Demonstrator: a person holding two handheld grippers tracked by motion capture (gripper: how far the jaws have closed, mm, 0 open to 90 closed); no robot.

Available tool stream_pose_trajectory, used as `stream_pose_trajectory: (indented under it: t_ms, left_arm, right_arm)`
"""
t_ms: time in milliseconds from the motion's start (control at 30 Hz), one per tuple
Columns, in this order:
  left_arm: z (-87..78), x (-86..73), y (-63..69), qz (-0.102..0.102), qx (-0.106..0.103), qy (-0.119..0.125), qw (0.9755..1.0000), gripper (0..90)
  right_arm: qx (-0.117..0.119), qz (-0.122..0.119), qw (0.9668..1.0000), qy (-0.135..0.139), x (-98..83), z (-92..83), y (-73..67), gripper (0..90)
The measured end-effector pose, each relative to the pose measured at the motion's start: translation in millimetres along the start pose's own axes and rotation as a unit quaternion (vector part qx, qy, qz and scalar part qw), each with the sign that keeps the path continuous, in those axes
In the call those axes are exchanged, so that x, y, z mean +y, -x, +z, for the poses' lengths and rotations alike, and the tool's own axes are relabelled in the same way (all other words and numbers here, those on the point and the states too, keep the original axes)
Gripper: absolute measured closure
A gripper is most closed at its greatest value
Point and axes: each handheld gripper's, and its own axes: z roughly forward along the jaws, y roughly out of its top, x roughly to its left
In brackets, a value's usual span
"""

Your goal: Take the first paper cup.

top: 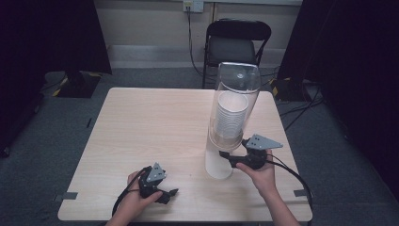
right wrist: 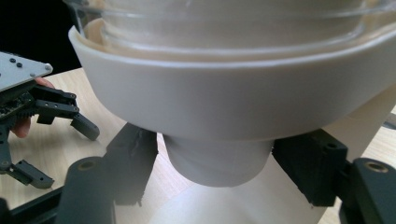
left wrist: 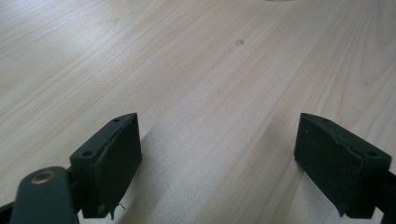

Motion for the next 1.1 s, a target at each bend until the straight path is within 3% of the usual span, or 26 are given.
stream_pose_trajectory:
  t_ms: [233,333,400,433,467,500,533,567,600,633,700,733,900,1100]
  left_arm:
    - [0.1,0.0,0.2,-0.001,0.000,0.001,1.0000,14.3]
    - [0.1,0.0,0.1,-0.001,0.000,0.001,1.0000,14.3]
    - [0.0,0.0,0.0,0.000,0.000,0.000,1.0000,14.3]
    - [0.0,0.0,0.0,0.000,0.000,0.000,1.0000,14.3]
    - [0.0,0.1,0.0,0.001,0.000,0.000,1.0000,14.3]
    - [0.0,0.0,0.0,0.000,0.000,0.000,1.0000,14.3]
    - [0.1,0.0,0.1,0.000,0.000,0.001,1.0000,14.2]
    - [0.0,0.0,0.1,0.000,0.000,0.000,1.0000,14.3]
    - [0.0,0.0,0.1,0.000,0.000,0.000,1.0000,14.2]
    - [0.2,0.1,-0.1,0.000,0.000,0.000,1.0000,14.2]
    - [0.3,0.6,-1.0,0.006,0.000,-0.003,1.0000,13.8]
    - [0.3,0.6,-1.0,0.006,0.000,-0.003,1.0000,13.7]
    - [0.2,0.8,-1.0,0.007,0.001,-0.004,1.0000,13.6]
    - [0.2,0.8,-1.0,0.006,0.001,-0.005,1.0000,13.6]
  right_arm:
    - [0.002,0.005,1.0000,-0.001,-1.8,0.7,0.6,34.5]
    - [0.009,0.026,0.9996,0.001,-7.7,1.5,2.6,35.7]
    - [0.009,0.023,0.9997,-0.002,-12.6,2.5,3.0,36.8]
    - [0.025,0.031,0.9988,-0.028,-20.8,3.7,4.5,90.0]
    - [0.041,0.010,0.9984,-0.039,-29.2,4.5,4.3,90.0]
    - [0.042,0.012,0.9974,-0.058,-38.7,6.6,5.6,90.0]
    - [0.053,0.024,0.9970,-0.051,-44.5,7.6,7.1,90.0]
    - [0.054,0.023,0.9971,-0.048,-45.1,4.6,8.9,83.3]
    - [0.054,0.023,0.9971,-0.048,-45.1,4.6,8.9,83.3]
    - [0.033,0.028,0.9985,-0.033,-37.1,-2.7,11.5,60.8]
    - [0.028,0.028,0.9991,-0.014,-32.3,-7.7,11.6,42.5]
    - [0.021,0.022,0.9994,-0.015,-30.4,-9.0,10.5,38.3]
    - [0.007,0.027,0.9996,0.000,-21.0,-12.6,9.4,29.9]
    - [0.009,0.006,0.9999,0.009,-5.8,-11.7,4.4,26.7]
